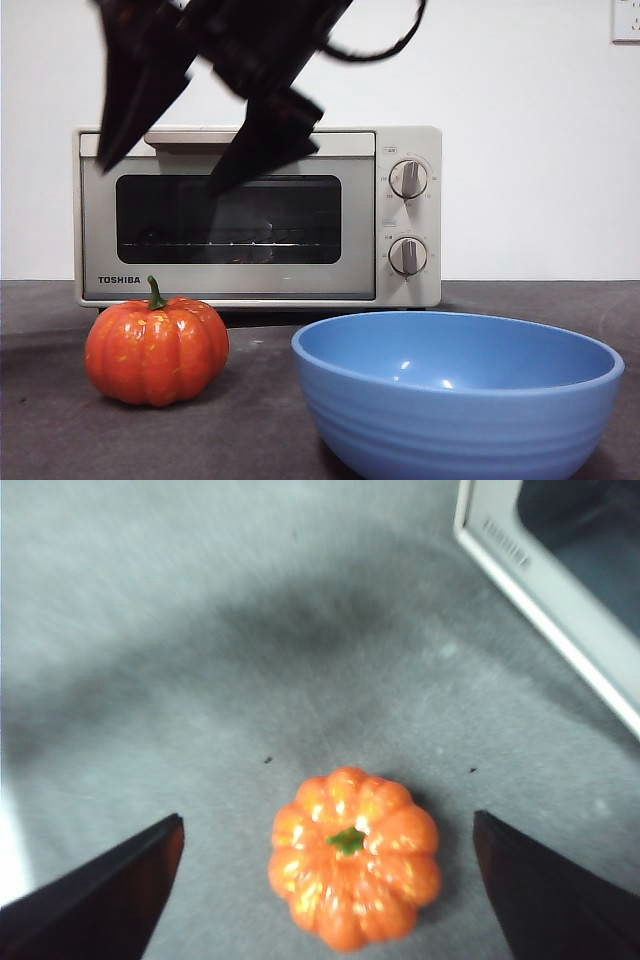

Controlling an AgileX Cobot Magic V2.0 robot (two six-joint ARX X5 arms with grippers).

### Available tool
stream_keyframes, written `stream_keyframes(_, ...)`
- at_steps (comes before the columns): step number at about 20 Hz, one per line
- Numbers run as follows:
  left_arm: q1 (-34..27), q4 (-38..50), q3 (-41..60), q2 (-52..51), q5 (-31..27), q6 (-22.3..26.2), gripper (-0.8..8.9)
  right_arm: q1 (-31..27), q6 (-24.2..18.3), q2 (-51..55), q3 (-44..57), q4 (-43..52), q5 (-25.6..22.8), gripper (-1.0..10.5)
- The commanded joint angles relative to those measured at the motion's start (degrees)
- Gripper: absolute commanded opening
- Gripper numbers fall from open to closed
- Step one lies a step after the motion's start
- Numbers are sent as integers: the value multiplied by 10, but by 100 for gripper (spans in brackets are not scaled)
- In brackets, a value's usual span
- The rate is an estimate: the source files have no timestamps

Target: Place pumpkin in the steamer

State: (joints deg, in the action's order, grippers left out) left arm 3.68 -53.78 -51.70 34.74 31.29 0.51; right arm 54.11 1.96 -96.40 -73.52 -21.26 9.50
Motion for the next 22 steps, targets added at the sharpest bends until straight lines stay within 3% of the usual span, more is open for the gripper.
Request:
stream_keyframes(1,2,6,-13,1,2,4,15,17,2,-32,-12,17,-15,497)
stream_keyframes(8,2,6,-13,1,2,4,15,28,2,-88,-12,29,-53,516)
stream_keyframes(22,2,6,-13,1,2,3,15,27,2,-146,-12,52,-80,553)
